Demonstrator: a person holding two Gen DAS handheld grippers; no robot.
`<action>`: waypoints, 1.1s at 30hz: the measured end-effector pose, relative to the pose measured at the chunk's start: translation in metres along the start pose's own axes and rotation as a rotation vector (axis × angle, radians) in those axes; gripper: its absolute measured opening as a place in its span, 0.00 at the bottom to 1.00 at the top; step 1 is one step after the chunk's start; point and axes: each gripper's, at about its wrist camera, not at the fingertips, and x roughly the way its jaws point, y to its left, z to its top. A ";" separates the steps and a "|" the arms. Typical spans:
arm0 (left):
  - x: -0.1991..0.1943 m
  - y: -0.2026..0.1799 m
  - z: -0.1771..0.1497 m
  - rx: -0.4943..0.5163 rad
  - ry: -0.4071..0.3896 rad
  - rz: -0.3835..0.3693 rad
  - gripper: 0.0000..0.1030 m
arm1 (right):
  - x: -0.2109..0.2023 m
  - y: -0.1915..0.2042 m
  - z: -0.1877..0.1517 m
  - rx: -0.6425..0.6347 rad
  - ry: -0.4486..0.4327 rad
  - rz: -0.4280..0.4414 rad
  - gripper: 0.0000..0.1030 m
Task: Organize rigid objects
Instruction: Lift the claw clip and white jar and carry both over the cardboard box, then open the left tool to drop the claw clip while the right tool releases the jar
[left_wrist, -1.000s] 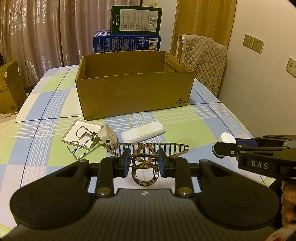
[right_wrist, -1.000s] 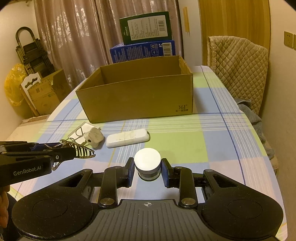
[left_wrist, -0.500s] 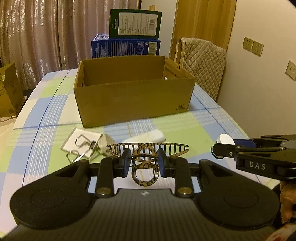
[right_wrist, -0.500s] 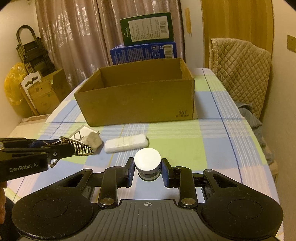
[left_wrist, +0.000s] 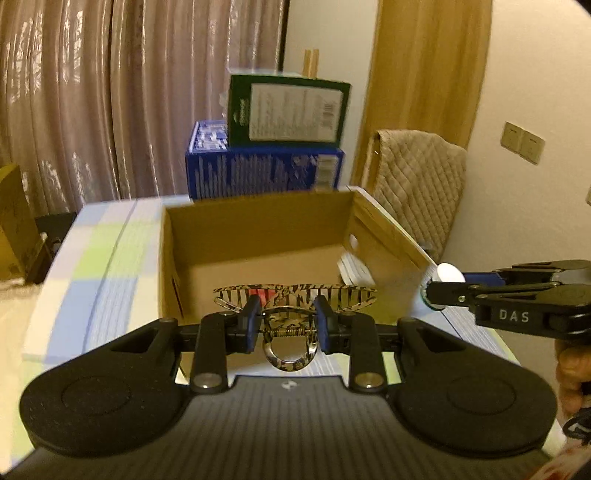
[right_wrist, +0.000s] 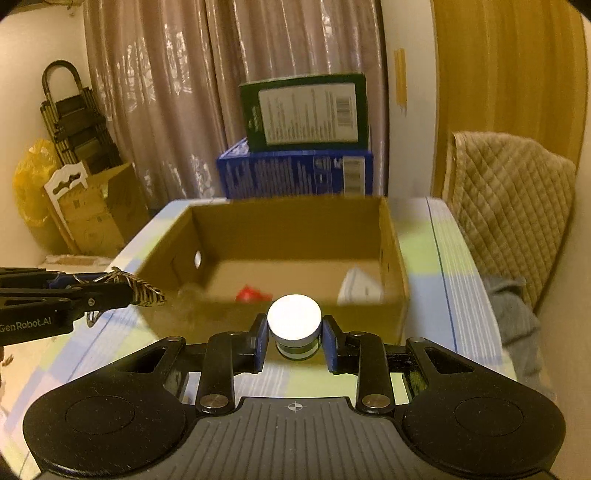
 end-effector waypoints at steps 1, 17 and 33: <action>0.008 0.004 0.009 0.002 0.000 0.004 0.25 | 0.007 -0.003 0.008 0.004 0.002 0.001 0.26; 0.110 0.046 0.040 0.020 0.119 0.029 0.25 | 0.104 -0.030 0.038 0.106 0.105 -0.001 0.26; 0.140 0.033 0.039 0.035 0.136 0.038 0.31 | 0.115 -0.032 0.035 0.115 0.118 0.002 0.26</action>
